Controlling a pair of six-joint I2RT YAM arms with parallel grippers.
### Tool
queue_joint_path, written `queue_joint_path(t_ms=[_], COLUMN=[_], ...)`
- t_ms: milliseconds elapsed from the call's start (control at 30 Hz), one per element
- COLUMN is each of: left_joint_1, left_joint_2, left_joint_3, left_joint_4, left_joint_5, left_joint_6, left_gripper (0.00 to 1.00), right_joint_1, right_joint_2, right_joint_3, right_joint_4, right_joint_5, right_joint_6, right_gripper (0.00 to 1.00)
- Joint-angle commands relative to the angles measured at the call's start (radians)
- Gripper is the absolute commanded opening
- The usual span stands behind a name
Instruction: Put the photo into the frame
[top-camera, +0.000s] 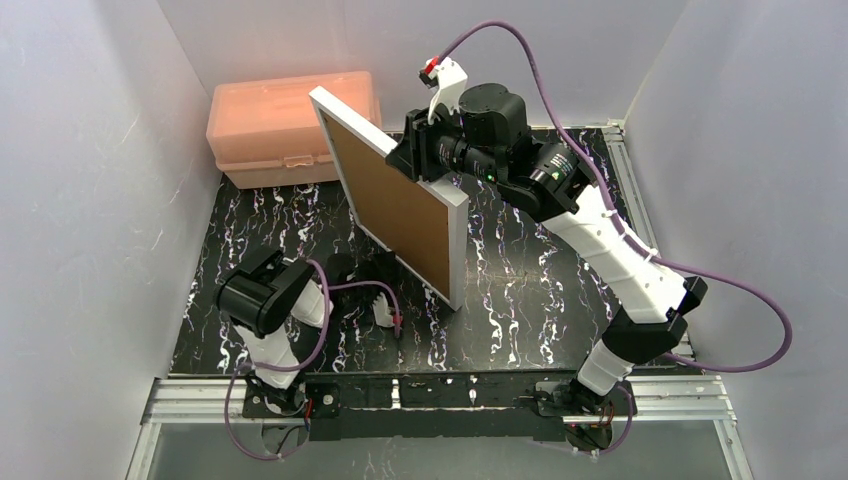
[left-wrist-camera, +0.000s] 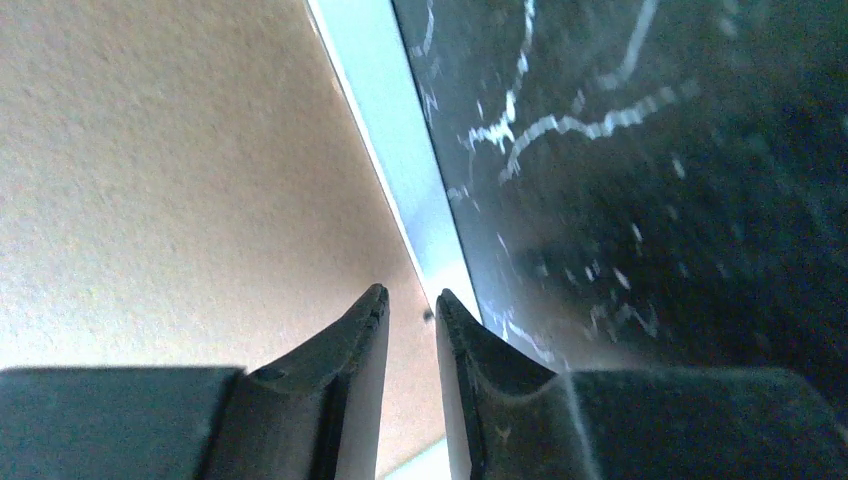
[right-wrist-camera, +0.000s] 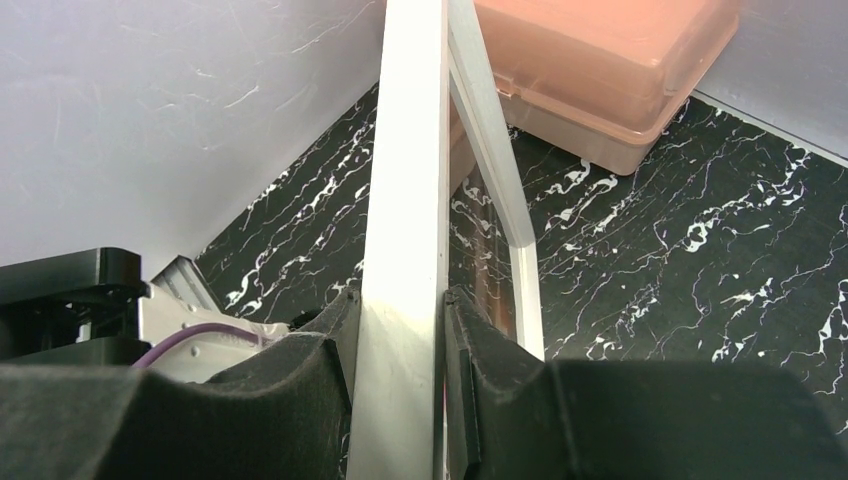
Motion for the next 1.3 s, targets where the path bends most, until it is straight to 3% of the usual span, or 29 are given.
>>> queue_joint_path(t_ms=[0, 100, 167, 267, 367, 467, 600, 767, 1067, 1267], left_joint_1=[-0.002, -0.003, -0.004, -0.008, -0.019, -0.019, -0.018, -0.018, -0.019, -0.021], left_joint_2=[-0.110, -0.310, -0.595, -0.933, -1.068, -1.092, -1.129, -1.257, -1.213, -1.230], left_joint_3=[-0.090, -0.173, -0.190, -0.070, 0.000, 0.113, 0.227, 0.241, 0.326, 0.295], left_joint_4=[-0.003, -0.156, -0.478, -1.046, -1.217, -1.382, -1.494, -1.628, -1.664, -1.651], left_joint_5=[-0.142, -0.123, -0.095, -0.030, -0.037, -0.086, -0.143, -0.103, -0.067, -0.063], left_joint_6=[0.004, -0.058, -0.086, -0.227, -0.365, -0.457, -0.603, -0.613, -0.685, -0.660], left_gripper=[0.24, 0.22, 0.14, 0.07, 0.04, 0.02, 0.02, 0.02, 0.04, 0.05], right_joint_1=[0.009, 0.014, 0.029, 0.062, 0.103, 0.142, 0.197, 0.276, 0.349, 0.374], right_joint_2=[0.013, 0.009, 0.002, -0.013, -0.021, -0.021, -0.030, -0.028, -0.066, -0.112], right_joint_3=[-0.008, -0.025, -0.049, -0.097, -0.145, -0.183, -0.241, -0.282, -0.439, -0.582], right_joint_4=[0.006, 0.013, 0.027, 0.054, 0.070, 0.085, 0.112, 0.094, 0.137, 0.200], right_joint_5=[-0.059, -0.074, -0.092, -0.077, -0.057, -0.029, 0.010, 0.087, 0.123, 0.105], right_joint_6=[-0.005, 0.001, 0.009, 0.024, 0.030, 0.035, 0.037, 0.011, 0.040, 0.101], right_gripper=[0.01, 0.01, 0.01, 0.01, 0.01, 0.01, 0.01, 0.01, 0.01, 0.01])
